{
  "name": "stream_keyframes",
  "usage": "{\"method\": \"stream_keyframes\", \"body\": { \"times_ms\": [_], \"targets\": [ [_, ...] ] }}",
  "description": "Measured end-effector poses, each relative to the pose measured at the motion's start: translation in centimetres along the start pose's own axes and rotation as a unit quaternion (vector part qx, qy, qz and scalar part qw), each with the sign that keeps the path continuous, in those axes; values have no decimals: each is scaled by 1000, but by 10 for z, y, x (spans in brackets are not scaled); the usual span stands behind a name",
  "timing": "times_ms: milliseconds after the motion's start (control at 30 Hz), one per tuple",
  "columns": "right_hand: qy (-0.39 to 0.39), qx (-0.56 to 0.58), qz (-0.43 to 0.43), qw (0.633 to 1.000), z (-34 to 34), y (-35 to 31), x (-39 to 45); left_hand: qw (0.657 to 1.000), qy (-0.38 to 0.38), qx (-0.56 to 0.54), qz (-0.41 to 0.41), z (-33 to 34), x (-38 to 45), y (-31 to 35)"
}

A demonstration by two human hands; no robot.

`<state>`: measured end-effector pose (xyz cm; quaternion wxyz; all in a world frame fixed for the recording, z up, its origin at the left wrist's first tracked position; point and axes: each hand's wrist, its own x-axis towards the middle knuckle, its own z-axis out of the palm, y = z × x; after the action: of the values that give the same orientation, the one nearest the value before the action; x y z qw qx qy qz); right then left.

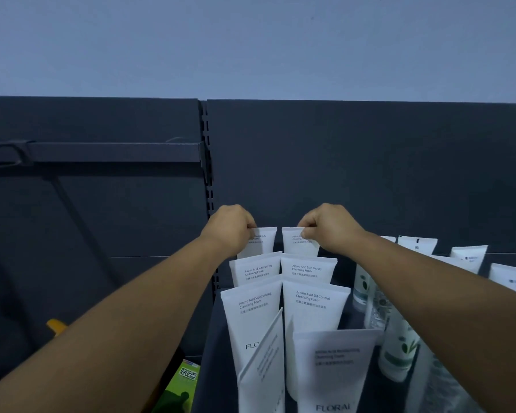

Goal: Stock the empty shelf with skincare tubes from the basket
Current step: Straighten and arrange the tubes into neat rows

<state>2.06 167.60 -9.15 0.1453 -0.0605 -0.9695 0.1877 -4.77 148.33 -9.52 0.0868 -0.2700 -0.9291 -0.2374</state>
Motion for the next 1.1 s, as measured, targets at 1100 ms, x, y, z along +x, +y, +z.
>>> {"method": "stream_keyframes", "body": {
  "times_ms": [1100],
  "targets": [
    [-39,-61,-9,997,-23,-30,-58,996,-57,65,17,-22,-55,17]
  ]
}}
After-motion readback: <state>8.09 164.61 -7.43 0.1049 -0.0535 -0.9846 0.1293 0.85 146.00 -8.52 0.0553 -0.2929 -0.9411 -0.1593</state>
